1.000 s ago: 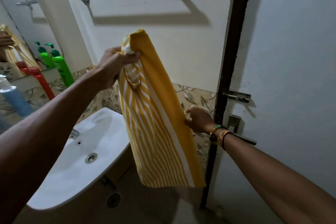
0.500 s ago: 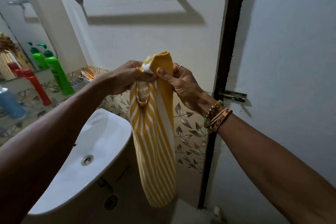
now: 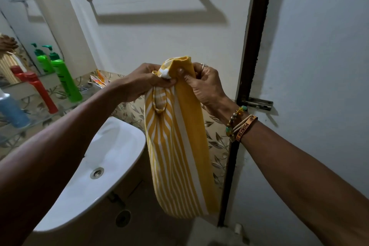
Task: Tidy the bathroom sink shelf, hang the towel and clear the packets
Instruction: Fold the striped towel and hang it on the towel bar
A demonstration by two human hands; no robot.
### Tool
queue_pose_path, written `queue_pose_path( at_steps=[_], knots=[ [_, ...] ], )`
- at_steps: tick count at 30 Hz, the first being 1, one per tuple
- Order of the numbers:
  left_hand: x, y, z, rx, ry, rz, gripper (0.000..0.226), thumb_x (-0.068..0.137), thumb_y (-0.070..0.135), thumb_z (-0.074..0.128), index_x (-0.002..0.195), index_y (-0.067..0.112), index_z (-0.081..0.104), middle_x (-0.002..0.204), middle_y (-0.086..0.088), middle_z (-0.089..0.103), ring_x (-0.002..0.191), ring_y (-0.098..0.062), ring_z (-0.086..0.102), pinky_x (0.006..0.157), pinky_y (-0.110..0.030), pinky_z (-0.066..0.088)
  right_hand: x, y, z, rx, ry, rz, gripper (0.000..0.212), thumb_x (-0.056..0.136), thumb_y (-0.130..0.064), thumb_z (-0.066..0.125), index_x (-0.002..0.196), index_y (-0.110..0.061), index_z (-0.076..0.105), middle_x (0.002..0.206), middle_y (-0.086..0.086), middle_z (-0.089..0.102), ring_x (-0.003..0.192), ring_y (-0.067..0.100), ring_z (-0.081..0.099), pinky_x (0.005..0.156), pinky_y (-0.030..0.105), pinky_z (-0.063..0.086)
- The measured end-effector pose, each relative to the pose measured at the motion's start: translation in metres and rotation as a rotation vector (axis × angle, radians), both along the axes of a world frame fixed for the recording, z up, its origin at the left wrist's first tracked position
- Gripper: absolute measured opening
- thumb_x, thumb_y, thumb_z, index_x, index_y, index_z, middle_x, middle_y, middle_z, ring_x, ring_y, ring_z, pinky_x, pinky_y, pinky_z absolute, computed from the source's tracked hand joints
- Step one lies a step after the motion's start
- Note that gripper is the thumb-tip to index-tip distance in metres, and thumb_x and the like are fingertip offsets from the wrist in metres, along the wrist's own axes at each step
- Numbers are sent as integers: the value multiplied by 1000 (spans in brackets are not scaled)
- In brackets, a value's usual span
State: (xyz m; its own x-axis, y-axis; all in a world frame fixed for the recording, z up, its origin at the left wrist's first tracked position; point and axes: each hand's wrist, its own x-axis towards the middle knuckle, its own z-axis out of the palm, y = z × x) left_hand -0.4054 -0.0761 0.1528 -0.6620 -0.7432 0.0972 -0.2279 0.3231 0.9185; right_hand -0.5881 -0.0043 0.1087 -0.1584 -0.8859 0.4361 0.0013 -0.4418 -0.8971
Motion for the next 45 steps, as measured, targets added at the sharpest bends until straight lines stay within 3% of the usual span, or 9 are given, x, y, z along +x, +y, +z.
queue_pose_path(
  at_steps=[7, 12, 17, 21, 25, 31, 35, 39, 45],
  knots=[
    [4, -1, 1, -15, 29, 38, 44, 68, 34, 88, 104, 14, 74, 102, -8, 74, 94, -26, 72, 81, -37, 61, -2, -7, 1, 14, 17, -141, 22, 99, -2, 51, 99, -17, 66, 106, 21, 67, 90, 25, 62, 84, 50, 58],
    [25, -13, 5, 63, 246, 194, 41, 67, 34, 86, 103, 20, 74, 91, 9, 71, 77, -4, 66, 68, -24, 55, -20, -10, 8, 55, -145, -280, 13, 99, -18, 55, 88, -22, 59, 90, 5, 61, 83, 17, 58, 77, 32, 54],
    [62, -30, 5, 186, 362, 201, 71, 55, 33, 93, 121, 23, 68, 110, 3, 67, 94, -11, 69, 76, -30, 57, -43, -7, 11, 27, -225, -324, 21, 88, -36, 73, 90, -16, 64, 92, 5, 69, 86, 17, 67, 82, 37, 59],
    [75, -36, -3, 208, 366, 198, 68, 68, -2, 75, 133, 15, 60, 117, -6, 68, 104, -20, 70, 80, -33, 58, -51, -6, 10, 11, -207, -401, 18, 89, -32, 72, 95, -18, 64, 97, 1, 67, 94, 13, 63, 88, 28, 55],
    [81, -37, -9, 73, 331, 264, 49, 70, 14, 78, 117, 22, 69, 99, 4, 74, 100, -14, 70, 80, -29, 58, -55, -5, 14, 11, -185, -482, 8, 90, -23, 71, 92, -21, 63, 93, -4, 67, 93, 11, 62, 91, 28, 55],
    [106, -53, 1, -537, -81, 537, 20, 66, 39, 88, 79, 37, 72, 85, 8, 73, 80, -11, 70, 69, -33, 57, -76, 8, 31, -46, 424, -572, 24, 88, -22, 74, 109, -14, 66, 104, -1, 68, 93, 6, 64, 80, 18, 55],
    [107, -59, 7, -878, -235, 639, 21, 74, 41, 83, 89, 28, 76, 79, 6, 67, 65, 1, 54, 54, -21, 40, -79, 17, 55, -57, 629, -534, 25, 83, -14, 78, 105, -16, 67, 99, -1, 69, 86, 1, 65, 74, 12, 55],
    [105, -59, 12, -1033, -355, 689, 22, 85, 37, 75, 96, 18, 74, 95, -11, 67, 80, -24, 56, 62, -33, 38, -70, 27, 80, 1, 1032, -542, 48, 86, -9, 74, 133, -10, 60, 119, -1, 62, 105, 15, 59, 91, 26, 53],
    [105, -55, 22, -1201, -570, 738, 22, 98, 28, 52, 105, 10, 62, 107, -20, 56, 97, -41, 53, 62, -43, 34, -41, 29, 108, 129, 1505, -719, 11, 87, -9, 65, 96, -10, 72, 82, 9, 67, 71, 24, 60, 53, 26, 40]
  ],
)
